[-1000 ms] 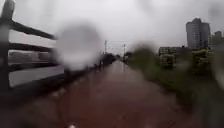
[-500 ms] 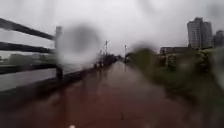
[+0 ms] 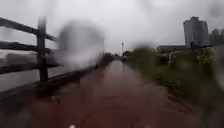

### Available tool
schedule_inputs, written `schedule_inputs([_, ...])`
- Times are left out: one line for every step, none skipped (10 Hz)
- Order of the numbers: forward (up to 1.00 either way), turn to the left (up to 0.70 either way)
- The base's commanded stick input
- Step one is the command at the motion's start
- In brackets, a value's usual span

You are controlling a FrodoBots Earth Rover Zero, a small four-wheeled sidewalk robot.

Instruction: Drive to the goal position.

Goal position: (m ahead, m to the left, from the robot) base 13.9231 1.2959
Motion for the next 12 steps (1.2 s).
schedule_inputs([1.00,-0.13])
schedule_inputs([1.00,-0.09])
schedule_inputs([1.00,-0.05])
schedule_inputs([1.00,-0.01])
schedule_inputs([1.00,0.00])
schedule_inputs([1.00,0.00])
schedule_inputs([1.00,0.00])
schedule_inputs([1.00,0.00])
schedule_inputs([1.00,0.00])
schedule_inputs([1.00,0.00])
schedule_inputs([1.00,0.00])
schedule_inputs([1.00,0.00])
